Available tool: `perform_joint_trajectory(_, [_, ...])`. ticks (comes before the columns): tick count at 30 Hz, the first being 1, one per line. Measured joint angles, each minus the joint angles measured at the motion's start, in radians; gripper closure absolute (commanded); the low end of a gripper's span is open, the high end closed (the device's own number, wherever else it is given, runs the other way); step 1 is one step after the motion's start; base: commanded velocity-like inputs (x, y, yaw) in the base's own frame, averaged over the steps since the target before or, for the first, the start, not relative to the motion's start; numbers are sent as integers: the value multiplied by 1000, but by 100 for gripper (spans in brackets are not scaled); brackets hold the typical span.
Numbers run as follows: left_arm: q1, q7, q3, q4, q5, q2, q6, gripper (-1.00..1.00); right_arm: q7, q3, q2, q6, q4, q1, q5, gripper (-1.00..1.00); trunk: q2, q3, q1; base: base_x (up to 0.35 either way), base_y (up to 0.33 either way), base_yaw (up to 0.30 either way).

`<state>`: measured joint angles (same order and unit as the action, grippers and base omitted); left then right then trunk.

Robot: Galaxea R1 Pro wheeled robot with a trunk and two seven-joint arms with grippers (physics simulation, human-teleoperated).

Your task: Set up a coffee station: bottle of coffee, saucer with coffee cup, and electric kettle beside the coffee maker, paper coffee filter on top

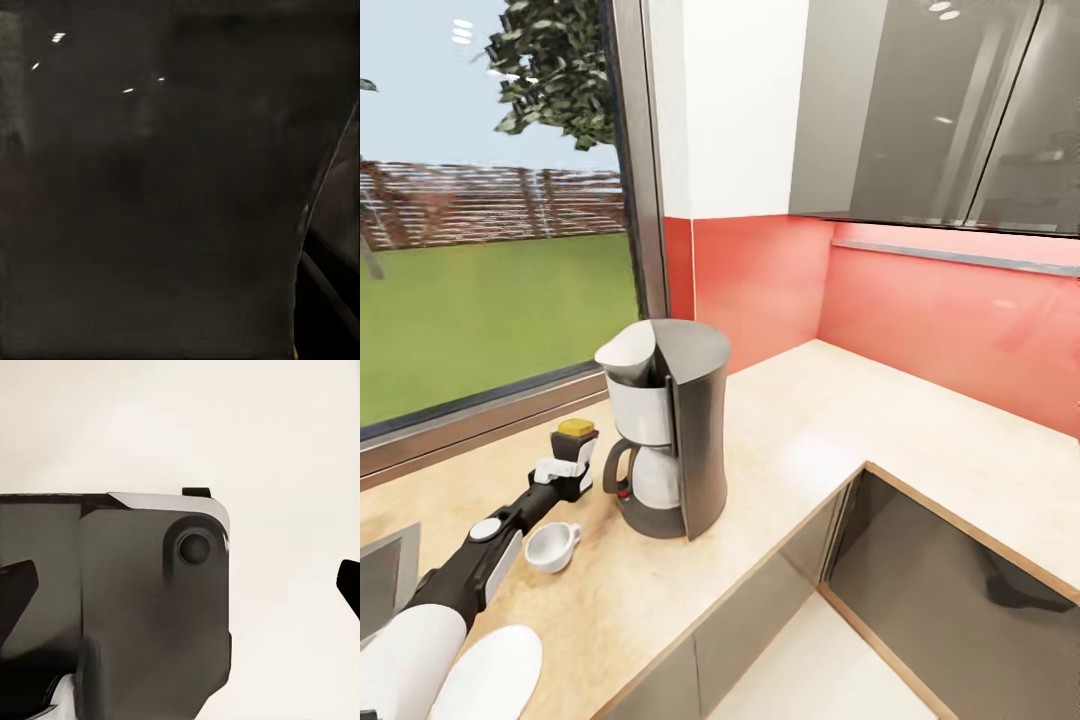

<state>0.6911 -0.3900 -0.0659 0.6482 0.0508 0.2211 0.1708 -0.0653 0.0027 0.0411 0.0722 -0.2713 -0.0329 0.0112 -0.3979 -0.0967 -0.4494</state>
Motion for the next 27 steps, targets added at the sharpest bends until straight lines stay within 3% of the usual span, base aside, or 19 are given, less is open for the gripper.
perform_joint_trajectory(10, [0, 0, -1, -15, 0, 0, 7, 100, 0, 1, 0, 0, 1, 0, 0, -100, 0, 0, 0, 103, 0, -7])
perform_joint_trajectory(27, [-2, 0, -2, -18, 0, -12, 10, 100, 0, 1, -1, 2, 1, 0, 1, -100, 0, 0, 0, 4, 0, 0])
